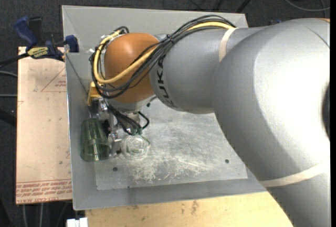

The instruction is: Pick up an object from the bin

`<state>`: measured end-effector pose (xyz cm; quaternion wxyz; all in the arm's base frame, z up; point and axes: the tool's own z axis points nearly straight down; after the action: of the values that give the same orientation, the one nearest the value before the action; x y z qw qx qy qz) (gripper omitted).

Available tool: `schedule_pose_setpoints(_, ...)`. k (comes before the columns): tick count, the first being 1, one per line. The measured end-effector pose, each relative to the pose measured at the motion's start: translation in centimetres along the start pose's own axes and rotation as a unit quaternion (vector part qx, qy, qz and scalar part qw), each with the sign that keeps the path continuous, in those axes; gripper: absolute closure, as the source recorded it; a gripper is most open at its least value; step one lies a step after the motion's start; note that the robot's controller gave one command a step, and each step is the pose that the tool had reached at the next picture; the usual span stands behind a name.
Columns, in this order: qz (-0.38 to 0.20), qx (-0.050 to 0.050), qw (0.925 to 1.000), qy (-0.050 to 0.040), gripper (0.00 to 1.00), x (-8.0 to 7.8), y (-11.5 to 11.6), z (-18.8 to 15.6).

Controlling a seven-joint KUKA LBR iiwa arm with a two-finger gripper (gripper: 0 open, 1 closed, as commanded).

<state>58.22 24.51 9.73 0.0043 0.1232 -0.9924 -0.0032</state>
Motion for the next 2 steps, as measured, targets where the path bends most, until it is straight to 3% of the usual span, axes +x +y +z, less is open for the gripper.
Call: schedule_pose_setpoints(2,0.000,0.000,1.0000,0.0000,1.00,0.00,0.00,0.00)
